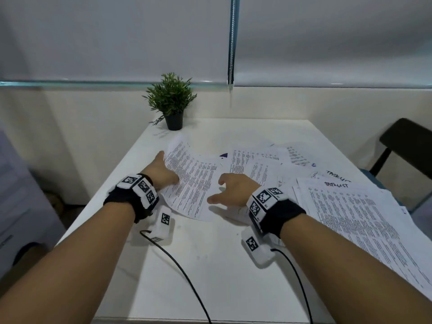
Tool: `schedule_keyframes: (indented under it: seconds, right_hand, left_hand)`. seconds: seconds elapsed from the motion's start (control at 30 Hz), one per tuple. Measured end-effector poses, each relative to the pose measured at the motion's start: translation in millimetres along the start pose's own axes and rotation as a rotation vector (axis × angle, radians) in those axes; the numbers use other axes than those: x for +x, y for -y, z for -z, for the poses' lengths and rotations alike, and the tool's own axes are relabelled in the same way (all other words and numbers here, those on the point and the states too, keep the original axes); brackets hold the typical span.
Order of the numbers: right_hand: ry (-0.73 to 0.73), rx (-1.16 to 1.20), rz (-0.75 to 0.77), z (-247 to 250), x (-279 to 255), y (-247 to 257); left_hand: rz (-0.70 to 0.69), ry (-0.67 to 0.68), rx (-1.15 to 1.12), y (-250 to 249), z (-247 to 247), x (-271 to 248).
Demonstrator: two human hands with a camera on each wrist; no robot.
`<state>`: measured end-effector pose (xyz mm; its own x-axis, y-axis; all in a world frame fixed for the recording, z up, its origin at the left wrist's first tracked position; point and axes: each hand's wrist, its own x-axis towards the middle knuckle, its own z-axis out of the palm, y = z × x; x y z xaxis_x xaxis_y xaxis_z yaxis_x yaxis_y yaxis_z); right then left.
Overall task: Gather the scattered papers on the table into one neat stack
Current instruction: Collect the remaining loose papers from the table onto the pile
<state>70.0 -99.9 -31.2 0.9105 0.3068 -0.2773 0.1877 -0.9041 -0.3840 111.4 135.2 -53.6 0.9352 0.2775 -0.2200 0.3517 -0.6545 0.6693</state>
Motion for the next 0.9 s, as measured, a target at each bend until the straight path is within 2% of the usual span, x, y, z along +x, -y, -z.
schedule_keyframes:
  seconds: [0.1, 0.17, 0.23, 0.3, 0.43, 0.57, 0.67, 0.77, 0.83, 0.9]
  right_hand:
    - [-0.101, 0.133, -0.031, 7.9, -1.6, -14.9]
    - [-0.142, 0.001, -0.090, 9.6, -3.7, -25.1]
    - [-0.034, -0.187, -0.137, 6.6, -10.3, -25.6]
    - [0.038, -0.241, -0.094, 0.3, -13.8, -21.7]
    - [0.113, 0.001, 0.114, -3.8, -13.1, -11.4]
    - [0.044, 0.190, 0.136, -1.3, -9.9, -17.0]
    - [0.096, 0.154, 0.152, -3.2, -10.9, -17.3]
    - [0.102, 0.285, 0.199, -3.2, -15.3, -10.7]
    - [-0.032, 0.245, 0.167, 0.3, -14.4, -12.5]
    - [-0.091, 0.008, 0.071, 3.1, -12.6, -19.6]
  left_hand:
    - [-0.105, -0.078, -0.175, -10.3, -0.8, -5.6]
    - [-0.159, -0.111, -0.169, -18.0, -3.8, -11.6]
    - [-0.165, -0.167, -0.109, -23.8, -7.2, -16.8]
    - [-0.142, -0.201, -0.058, -26.5, -10.9, -17.5]
    - [-0.089, -0.177, -0.120, -23.8, -13.9, -18.3]
    - [-0.108, -0.072, -0.142, -11.6, -22.3, -18.3]
    - [-0.138, 0.031, -0.146, -12.6, -32.1, -23.0]
    - [-0.100, 0.099, -0.194, -9.3, -33.5, -13.9]
    - [-0.051, 0.100, -0.205, -6.8, -26.9, -12.6]
    - [0.012, 0.002, -0.149, -2.9, -17.5, -17.0]
